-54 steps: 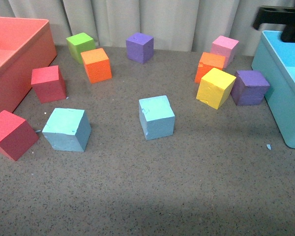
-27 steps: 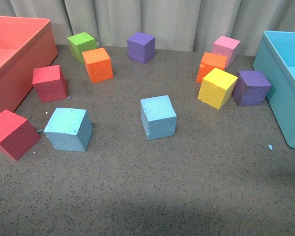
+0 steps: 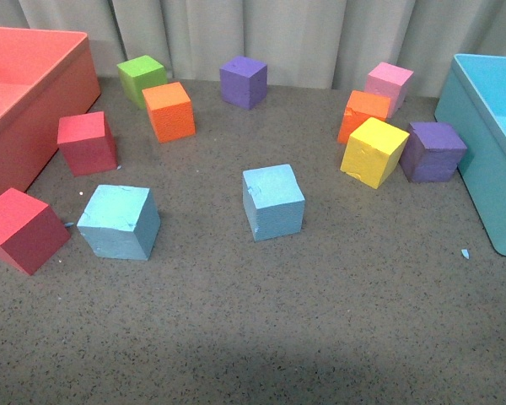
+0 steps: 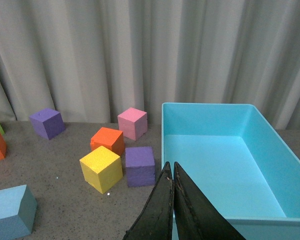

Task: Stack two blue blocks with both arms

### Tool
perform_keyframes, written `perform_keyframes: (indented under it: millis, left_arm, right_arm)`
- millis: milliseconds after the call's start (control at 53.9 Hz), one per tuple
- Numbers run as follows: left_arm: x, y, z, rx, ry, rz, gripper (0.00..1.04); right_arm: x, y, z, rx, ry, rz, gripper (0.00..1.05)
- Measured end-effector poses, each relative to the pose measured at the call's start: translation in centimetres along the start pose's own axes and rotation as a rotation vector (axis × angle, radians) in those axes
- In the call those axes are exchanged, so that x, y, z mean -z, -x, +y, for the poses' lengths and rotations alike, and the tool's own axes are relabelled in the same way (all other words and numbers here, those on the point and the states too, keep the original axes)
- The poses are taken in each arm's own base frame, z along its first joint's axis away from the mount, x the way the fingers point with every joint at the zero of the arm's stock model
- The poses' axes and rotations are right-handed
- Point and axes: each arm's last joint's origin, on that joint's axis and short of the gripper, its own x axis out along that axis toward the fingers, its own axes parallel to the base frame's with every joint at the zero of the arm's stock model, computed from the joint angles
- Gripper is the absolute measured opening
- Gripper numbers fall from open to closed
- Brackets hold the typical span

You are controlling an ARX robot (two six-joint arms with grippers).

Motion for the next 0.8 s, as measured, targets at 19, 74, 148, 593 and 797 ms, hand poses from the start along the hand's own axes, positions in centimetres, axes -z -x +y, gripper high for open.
perform_keyframes:
  millis: [19, 74, 148, 593, 797]
  left_arm:
    - [0.0, 0.0, 0.0, 0.0, 0.0, 0.0, 0.98]
    - [0.0, 0.0, 0.0, 0.0, 0.0, 0.0, 0.98]
    - [0.0, 0.0, 0.0, 0.0, 0.0, 0.0, 0.98]
    - [0.0, 0.0, 0.0, 0.0, 0.0, 0.0, 0.98]
    - [0.0, 0.0, 0.0, 0.0, 0.0, 0.0, 0.98]
  right_arm:
    - [0.0, 0.1, 0.0, -0.001, 0.0, 0.0, 0.01]
    - [0.0, 0.6, 0.0, -0.004, 0.0, -0.001, 0.01]
    - [-0.1, 1.0, 0.0, -0.003, 0.0, -0.005, 0.01]
    - [-0.5, 2.6, 0.0, -0.003, 0.0, -0.019, 0.01]
    - [-0.5, 3.3, 0.0, -0.003, 0.0, -0.023, 0.01]
